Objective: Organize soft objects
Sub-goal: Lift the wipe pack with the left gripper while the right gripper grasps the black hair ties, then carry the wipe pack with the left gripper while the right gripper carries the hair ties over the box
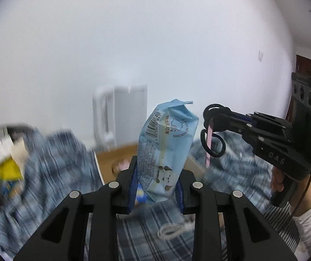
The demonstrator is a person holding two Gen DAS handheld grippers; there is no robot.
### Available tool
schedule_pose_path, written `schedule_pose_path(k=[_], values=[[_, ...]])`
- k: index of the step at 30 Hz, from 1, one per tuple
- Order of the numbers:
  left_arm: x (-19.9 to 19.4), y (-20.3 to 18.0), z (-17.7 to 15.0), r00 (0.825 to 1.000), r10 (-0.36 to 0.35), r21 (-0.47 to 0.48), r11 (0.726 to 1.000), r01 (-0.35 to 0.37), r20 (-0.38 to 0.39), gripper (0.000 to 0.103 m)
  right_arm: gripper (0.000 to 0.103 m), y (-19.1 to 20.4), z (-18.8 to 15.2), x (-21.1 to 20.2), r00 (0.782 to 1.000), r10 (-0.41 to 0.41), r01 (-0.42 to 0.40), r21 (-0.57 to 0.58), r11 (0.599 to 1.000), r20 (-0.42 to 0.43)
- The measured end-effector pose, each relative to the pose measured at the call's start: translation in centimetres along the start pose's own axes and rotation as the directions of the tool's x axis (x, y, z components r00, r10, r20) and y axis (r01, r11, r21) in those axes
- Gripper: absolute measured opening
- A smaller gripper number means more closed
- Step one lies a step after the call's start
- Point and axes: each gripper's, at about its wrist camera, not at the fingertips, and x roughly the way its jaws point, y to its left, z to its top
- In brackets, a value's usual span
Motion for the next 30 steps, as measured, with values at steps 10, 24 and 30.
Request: schedule_pose_path(k=[10,24,30], values=[[-2.2,-0.3,6.1,0.991,-0.035,-0.007,0.999,0.036,0.132,0.031,0.011,-0.7,9.0,-4.7,0.964,-0.037,0.038,0.002,0.999,0.264],[-0.9,0.3,10.7,0.983,-0.046,-0.023,0.998,0.05,0.178,0.031,0.011,-1.5,12.9,-4.2,0.926,-0.004,-0.037,0.1,0.994,0.378],[0.0,-0.4,9.9,0.986,-0.008,0.007,1.0,0.007,0.168,0.031,0.011,-2.0,12.4,-3.1,0.931,-0.02,-0.026,0.122,0.992,0.365]])
